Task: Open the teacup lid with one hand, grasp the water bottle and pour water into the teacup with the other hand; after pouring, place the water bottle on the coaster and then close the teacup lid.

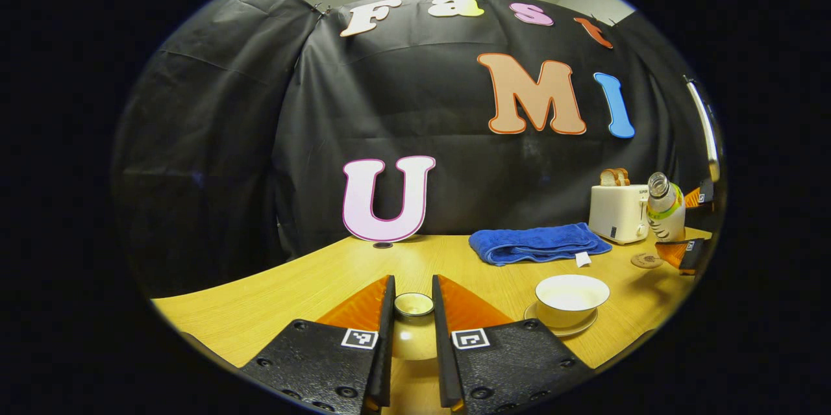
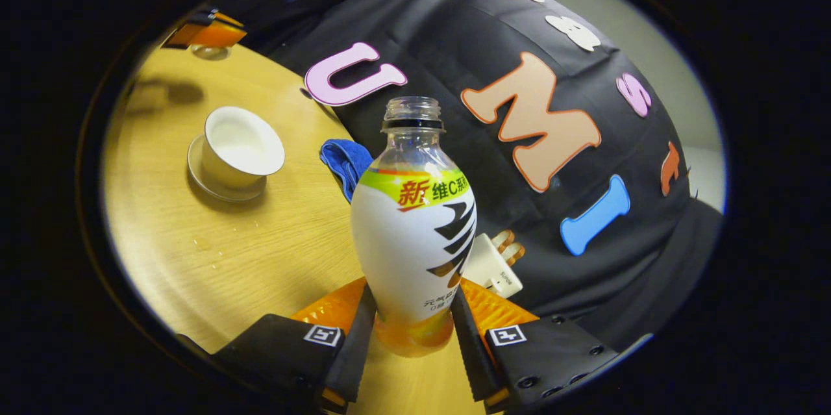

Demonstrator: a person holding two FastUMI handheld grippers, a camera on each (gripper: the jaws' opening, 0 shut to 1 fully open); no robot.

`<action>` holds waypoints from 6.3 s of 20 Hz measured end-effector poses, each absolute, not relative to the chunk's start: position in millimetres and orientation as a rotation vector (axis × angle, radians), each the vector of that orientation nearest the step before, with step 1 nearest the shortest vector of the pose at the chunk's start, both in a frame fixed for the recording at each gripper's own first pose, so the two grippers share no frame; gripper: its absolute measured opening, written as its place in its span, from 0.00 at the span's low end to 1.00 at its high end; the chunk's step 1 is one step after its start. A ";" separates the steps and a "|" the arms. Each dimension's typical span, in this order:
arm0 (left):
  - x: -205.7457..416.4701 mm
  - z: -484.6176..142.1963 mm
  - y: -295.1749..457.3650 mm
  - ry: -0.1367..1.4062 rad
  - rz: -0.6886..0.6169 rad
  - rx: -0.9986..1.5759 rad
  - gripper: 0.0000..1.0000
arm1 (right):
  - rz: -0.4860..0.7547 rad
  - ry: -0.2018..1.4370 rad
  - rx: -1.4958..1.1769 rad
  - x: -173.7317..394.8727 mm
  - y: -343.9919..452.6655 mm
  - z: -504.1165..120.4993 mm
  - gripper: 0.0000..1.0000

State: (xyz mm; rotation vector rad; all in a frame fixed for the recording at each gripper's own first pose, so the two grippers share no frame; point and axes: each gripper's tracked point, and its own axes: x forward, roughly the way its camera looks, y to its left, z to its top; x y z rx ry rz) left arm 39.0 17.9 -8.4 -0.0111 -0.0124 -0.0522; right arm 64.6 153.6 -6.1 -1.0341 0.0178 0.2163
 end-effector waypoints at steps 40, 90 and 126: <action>39.4 -8.6 19.8 -0.009 -0.036 -0.014 0.27 | 0.071 -0.451 -1.937 67.8 196.9 19.6 0.67; 38.5 -7.4 21.8 -0.009 -0.031 -0.013 0.27 | 0.198 0.242 -0.055 147.6 45.3 -12.9 0.68; 37.8 -7.2 21.3 -0.008 -0.034 -0.014 0.27 | 0.215 0.239 -0.018 130.0 36.2 -42.6 0.88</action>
